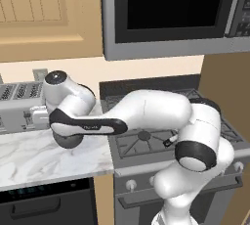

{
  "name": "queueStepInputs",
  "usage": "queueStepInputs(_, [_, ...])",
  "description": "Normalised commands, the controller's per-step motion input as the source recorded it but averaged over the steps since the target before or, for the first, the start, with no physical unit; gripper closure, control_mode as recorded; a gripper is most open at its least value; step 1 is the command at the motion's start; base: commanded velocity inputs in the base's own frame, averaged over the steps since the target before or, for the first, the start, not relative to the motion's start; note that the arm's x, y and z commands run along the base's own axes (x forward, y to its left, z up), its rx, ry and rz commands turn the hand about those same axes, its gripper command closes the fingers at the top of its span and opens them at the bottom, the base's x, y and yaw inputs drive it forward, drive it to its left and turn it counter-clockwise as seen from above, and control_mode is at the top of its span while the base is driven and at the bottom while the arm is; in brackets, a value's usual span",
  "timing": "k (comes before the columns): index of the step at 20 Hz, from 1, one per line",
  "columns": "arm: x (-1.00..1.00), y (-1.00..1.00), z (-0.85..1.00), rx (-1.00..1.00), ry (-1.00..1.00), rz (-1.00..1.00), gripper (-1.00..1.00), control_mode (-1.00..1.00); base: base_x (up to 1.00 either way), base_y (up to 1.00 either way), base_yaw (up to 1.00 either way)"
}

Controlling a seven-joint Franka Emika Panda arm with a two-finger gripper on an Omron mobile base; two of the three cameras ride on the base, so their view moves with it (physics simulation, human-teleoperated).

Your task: Pick the kettle from the counter and place it on a stove burner. Then turn the burner on.

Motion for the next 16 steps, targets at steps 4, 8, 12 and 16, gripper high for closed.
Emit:
queueStepInputs(4, [-0.53,-0.62,0.44,0.0,-0.09,-0.02,1.0,-1.0,0.0,0.0,0.0])
queueStepInputs(8, [-0.44,-0.67,0.29,0.0,-0.04,-0.05,1.0,-1.0,0.0,0.0,0.0])
queueStepInputs(12, [-0.26,-0.79,0.28,0.0,0.0,-0.07,1.0,-1.0,0.0,0.0,0.0])
queueStepInputs(16, [-0.21,-0.93,0.37,0.0,0.0,-0.08,1.0,-1.0,0.0,0.0,0.0])
